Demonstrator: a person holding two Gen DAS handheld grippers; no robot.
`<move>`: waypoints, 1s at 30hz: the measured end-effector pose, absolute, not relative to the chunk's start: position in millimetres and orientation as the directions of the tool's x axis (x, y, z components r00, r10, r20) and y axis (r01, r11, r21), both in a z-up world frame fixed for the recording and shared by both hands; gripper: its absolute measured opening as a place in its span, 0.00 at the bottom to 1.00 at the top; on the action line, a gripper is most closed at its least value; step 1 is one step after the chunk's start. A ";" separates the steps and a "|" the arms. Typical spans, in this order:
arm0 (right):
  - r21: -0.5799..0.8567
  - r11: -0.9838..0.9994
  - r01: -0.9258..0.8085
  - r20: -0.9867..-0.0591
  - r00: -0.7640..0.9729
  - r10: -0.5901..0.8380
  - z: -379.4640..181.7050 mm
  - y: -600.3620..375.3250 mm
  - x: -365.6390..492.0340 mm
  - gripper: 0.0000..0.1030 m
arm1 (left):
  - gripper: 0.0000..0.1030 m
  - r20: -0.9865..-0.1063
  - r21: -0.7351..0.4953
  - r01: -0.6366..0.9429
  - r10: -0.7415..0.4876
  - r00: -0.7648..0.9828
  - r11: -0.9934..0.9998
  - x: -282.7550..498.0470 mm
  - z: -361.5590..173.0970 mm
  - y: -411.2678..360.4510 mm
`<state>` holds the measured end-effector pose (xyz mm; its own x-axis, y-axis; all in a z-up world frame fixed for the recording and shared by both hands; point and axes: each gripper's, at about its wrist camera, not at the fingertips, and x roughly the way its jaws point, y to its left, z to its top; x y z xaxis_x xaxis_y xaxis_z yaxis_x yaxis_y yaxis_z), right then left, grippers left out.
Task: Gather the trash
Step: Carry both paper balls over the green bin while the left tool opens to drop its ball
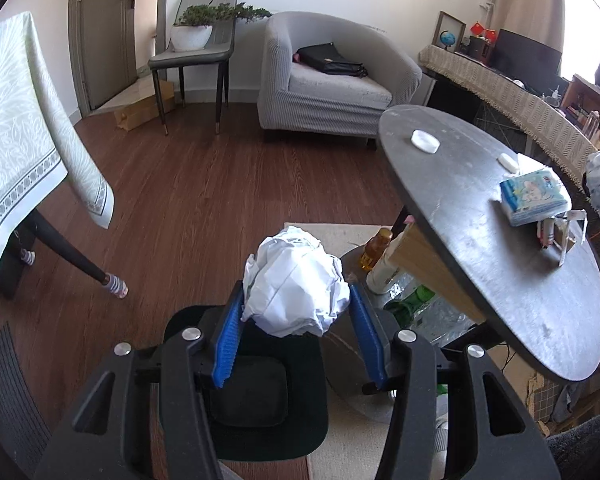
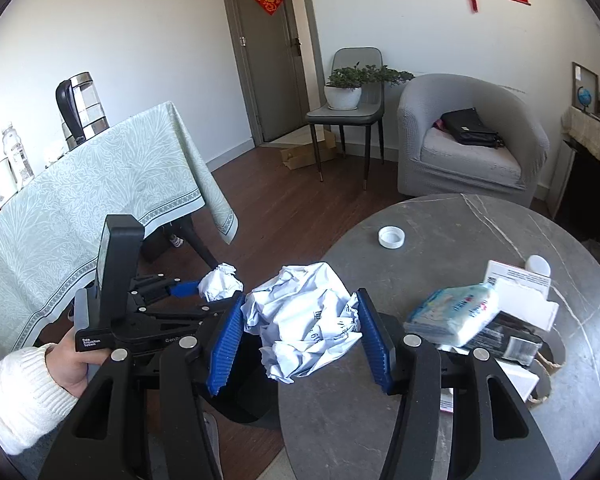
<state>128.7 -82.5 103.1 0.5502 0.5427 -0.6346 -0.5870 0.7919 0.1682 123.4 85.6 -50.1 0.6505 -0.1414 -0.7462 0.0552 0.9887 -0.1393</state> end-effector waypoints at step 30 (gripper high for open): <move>0.243 0.694 -0.678 -0.730 0.343 0.591 32.1 34.2 150.0 0.54 | 0.67 -0.870 -0.093 -0.002 -0.080 0.487 0.996 119.0 -115.9 144.5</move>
